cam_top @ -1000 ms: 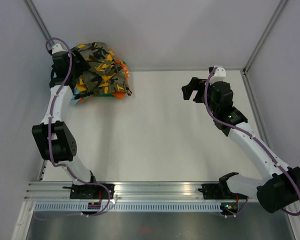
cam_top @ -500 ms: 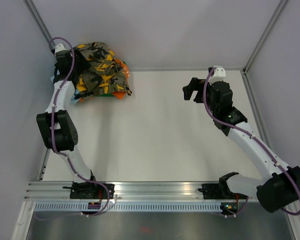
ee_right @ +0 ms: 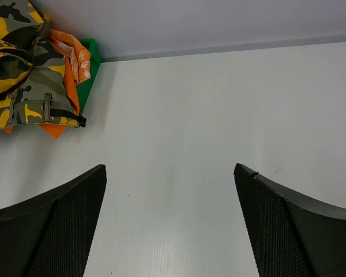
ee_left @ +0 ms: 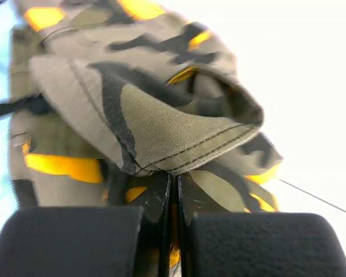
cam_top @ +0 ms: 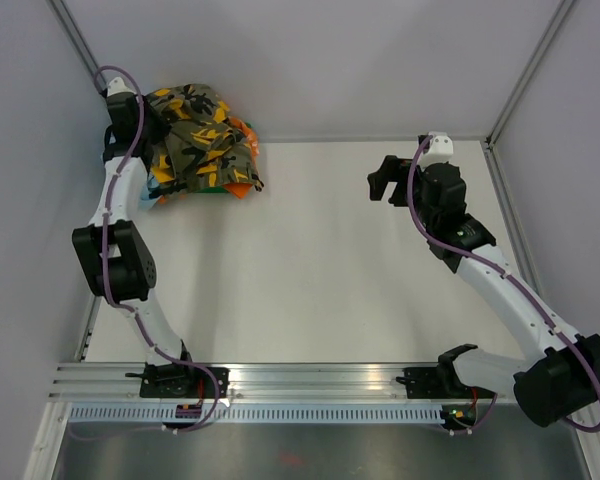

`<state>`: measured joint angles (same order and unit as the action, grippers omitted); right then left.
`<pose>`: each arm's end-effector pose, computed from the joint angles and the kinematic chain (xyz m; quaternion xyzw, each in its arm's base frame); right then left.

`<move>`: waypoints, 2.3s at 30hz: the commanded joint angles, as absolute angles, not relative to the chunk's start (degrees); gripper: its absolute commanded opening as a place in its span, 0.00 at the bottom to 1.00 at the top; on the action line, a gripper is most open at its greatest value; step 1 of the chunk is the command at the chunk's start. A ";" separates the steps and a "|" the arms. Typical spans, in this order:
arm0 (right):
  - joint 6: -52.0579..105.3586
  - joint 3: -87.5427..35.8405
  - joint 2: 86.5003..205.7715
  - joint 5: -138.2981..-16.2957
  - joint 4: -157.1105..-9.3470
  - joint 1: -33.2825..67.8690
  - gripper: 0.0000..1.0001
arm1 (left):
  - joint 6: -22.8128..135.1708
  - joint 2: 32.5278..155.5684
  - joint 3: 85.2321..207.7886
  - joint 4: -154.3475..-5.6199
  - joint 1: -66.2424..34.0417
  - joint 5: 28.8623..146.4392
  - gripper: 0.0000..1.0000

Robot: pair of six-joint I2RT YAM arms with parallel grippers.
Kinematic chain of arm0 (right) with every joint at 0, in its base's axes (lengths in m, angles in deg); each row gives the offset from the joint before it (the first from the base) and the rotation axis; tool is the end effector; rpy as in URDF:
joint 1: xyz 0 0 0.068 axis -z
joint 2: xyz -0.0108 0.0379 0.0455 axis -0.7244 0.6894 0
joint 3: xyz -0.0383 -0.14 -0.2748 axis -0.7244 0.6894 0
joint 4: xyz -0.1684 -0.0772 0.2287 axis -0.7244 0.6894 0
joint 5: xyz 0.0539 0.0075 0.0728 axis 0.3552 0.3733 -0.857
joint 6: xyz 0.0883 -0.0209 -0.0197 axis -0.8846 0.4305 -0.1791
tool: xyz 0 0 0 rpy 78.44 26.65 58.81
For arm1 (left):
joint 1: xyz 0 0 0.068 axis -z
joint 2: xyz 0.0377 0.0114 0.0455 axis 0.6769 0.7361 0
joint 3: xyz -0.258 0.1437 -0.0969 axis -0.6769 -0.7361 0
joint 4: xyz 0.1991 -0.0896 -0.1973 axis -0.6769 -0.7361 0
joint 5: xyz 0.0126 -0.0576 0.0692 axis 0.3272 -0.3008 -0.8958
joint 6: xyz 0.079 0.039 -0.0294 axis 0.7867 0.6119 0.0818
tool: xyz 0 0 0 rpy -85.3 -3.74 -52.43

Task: Fold and stack the trousers
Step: Grab the trousers from the pile, then move the trousers to the center of the board

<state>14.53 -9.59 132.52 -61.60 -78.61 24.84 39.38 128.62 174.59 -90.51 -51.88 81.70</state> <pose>0.3222 0.1149 0.3774 0.0255 0.7831 0.1626 0.5997 0.5524 0.0868 0.3612 -0.2501 0.7701 -0.1133 0.5757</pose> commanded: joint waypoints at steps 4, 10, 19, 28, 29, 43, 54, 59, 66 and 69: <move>15.36 -9.89 131.32 -62.10 -80.48 24.89 0.98 | 37.79 117.08 184.72 -84.64 -51.57 94.23 0.02; 12.81 -11.82 132.47 -59.46 -77.68 24.89 0.98 | 29.64 114.80 194.39 -81.92 -47.01 102.67 0.02; -0.01 -17.27 130.18 -41.96 -58.80 34.77 0.98 | 33.39 114.63 206.71 -84.98 -22.32 103.74 0.02; 0.77 -18.77 123.34 -41.72 -50.52 45.98 0.98 | 41.74 109.79 188.45 -89.56 2.30 95.39 0.02; 0.60 -19.12 122.89 -41.18 -49.38 45.98 0.98 | 40.70 108.48 182.77 -89.12 3.27 93.99 0.02; 9.20 -15.44 117.35 -60.23 -55.33 47.74 0.98 | 43.07 105.75 170.49 -109.31 9.71 73.71 1.00; 13.68 -12.01 122.97 -82.06 -61.14 41.17 0.98 | 32.61 93.26 141.77 -113.02 -14.37 69.29 1.00; 18.44 -12.09 128.49 -71.78 -59.40 22.54 0.98 | 29.80 96.07 132.27 -109.96 -18.25 69.11 0.98; 18.10 -9.98 136.67 -55.55 -54.56 6.53 0.96 | 26.19 99.93 124.27 -104.85 -22.20 69.37 0.95; 12.49 -9.63 138.27 -49.38 -51.84 5.38 0.97 | 25.40 102.04 122.77 -103.71 -23.44 68.84 0.94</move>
